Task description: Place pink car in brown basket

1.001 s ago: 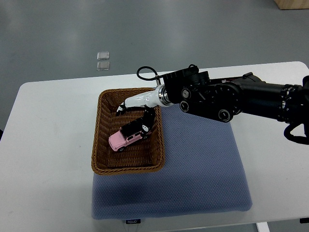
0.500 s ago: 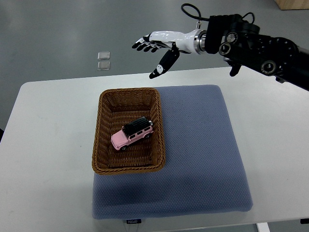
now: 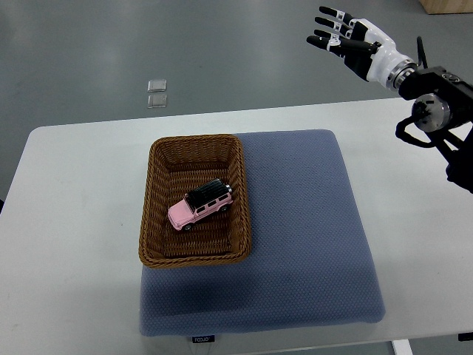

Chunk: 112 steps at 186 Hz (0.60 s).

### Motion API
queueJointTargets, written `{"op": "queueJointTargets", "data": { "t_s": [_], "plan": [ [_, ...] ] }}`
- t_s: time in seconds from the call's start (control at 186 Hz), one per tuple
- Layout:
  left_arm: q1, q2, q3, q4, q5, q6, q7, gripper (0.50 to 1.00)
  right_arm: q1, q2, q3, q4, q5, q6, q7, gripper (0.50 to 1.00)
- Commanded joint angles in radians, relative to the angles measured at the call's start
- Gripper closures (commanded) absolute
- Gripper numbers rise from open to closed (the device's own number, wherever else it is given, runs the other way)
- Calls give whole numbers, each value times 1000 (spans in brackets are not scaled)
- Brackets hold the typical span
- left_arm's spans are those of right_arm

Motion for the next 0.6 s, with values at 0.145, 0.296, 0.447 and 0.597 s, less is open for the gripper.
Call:
{"op": "queueJointTargets", "data": {
  "t_s": [0.145,0.296,0.447,0.597],
  "plan": [
    [0,0,0,0,-1,0,0,500,-82,56,22,-38,198,-70,79,599],
    [0,0,2,0,0,0,0,500,-96,65,45,-70,353,-75,71,597],
    [0,0,3,-2,0,-1,0,500,-100,100,42,-82,394,-81,59,597],
    [0,0,3,0,0,0,0,500,-102,116,39,-115,390,-90,63,595]
  ]
}}
